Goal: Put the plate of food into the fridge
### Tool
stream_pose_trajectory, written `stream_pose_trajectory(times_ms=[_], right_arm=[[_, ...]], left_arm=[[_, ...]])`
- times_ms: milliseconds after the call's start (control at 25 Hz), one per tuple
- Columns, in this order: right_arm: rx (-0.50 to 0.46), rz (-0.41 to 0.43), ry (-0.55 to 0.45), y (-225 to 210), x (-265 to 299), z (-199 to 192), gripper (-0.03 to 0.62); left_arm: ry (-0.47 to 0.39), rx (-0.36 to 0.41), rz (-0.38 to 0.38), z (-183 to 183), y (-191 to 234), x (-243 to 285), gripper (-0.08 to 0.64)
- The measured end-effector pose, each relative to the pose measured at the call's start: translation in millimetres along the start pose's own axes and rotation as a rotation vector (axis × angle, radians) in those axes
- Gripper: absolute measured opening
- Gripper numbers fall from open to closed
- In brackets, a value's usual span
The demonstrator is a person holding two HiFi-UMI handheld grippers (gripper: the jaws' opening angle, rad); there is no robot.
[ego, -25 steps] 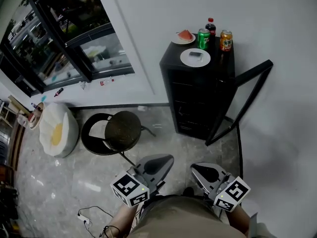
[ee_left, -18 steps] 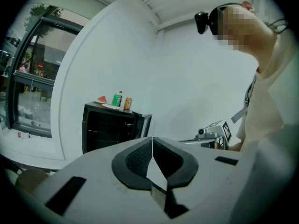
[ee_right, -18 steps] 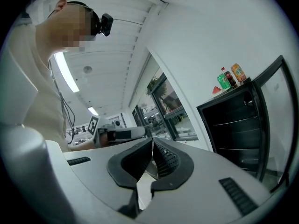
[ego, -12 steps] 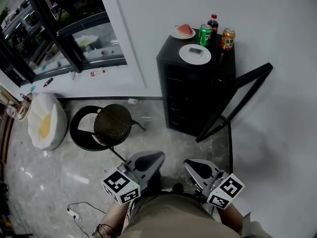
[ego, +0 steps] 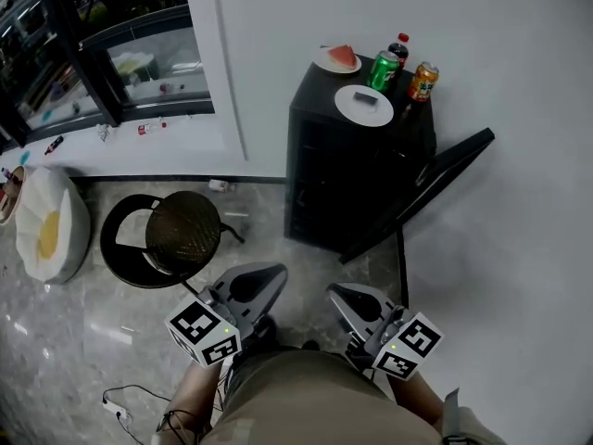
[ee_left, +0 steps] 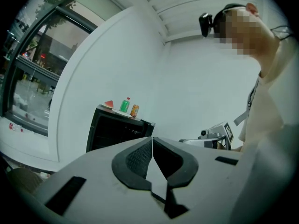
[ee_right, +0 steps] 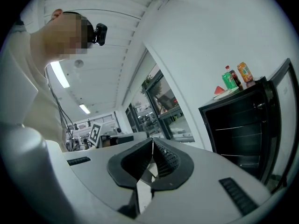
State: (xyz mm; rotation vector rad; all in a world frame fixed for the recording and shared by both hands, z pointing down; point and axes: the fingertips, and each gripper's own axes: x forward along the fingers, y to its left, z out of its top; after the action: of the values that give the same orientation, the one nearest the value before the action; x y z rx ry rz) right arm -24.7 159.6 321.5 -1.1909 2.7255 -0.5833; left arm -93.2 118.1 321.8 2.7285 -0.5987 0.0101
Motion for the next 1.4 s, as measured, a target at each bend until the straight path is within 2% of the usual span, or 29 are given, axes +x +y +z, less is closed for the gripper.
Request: stream_pose_trajectory(times_ms=[240, 480, 760, 880, 960, 1080, 1240, 1400], right_arm=[[-0.023, -0.066, 0.017, 6.0, 28.3, -0.3, 0.023], [-0.047, -0.098, 0.036, 12.1, 60.4, 0.6, 0.023], [-0.055, -0.096, 0.094, 22.5, 99.3, -12.1, 0.023], [-0.030, -0.068, 0.129, 25.3, 113.1, -16.8, 0.023], [-0.020, -0.080, 0.148, 25.0, 120.0, -19.3, 0.023], [-0.098, -0.162, 0.156, 17.0, 126.5, -15.6, 0.021], [-0.197, -0.166, 0.177, 17.7, 134.3, -14.0, 0.021], [-0.165, -0.178, 0.188, 9.9, 137.0, -18.9, 0.021]], left_arm=[[-0.013, -0.018, -0.047, 8.1, 28.2, -14.4, 0.012], [-0.035, -0.029, -0.071, 18.4, 58.2, -30.2, 0.012], [-0.058, -0.068, -0.063, 15.3, 88.8, -56.1, 0.012], [-0.065, -0.076, -0.052, 15.2, 101.3, -62.0, 0.012], [-0.072, -0.076, -0.044, 15.6, 108.0, -67.8, 0.012], [-0.086, -0.077, -0.037, 18.0, 115.9, -75.3, 0.012], [-0.085, -0.078, -0.037, 18.4, 123.0, -74.4, 0.012], [-0.069, -0.078, -0.040, 17.2, 127.5, -70.1, 0.012]])
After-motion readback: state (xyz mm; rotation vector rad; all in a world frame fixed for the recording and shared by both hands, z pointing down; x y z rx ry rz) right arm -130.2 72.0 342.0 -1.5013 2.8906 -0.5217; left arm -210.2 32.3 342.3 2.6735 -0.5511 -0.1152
